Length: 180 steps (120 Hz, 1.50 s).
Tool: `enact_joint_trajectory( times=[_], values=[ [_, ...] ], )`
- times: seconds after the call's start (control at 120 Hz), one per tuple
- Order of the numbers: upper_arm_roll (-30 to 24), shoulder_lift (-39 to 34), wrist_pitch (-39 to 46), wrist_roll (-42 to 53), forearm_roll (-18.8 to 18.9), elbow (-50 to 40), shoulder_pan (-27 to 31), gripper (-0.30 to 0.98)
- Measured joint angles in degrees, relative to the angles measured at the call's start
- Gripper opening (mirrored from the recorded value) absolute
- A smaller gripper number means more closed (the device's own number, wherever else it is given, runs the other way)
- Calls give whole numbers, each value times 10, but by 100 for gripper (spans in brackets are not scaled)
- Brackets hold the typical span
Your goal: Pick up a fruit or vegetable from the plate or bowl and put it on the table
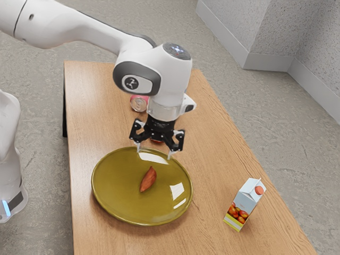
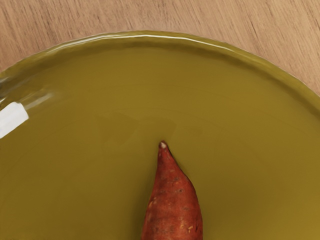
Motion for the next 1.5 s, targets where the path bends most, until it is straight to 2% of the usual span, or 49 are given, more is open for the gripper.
enact_joint_trajectory(
  times=[0.217,0.458,0.667,1.5],
  values=[
    [-1,-6,24,-11,-5,-17,0,68],
    [0,-5,49,-14,-36,-17,0,68],
    [0,-2,57,-16,-46,-22,0,68],
    [-9,15,73,-13,-25,-62,0,68]
  ],
)
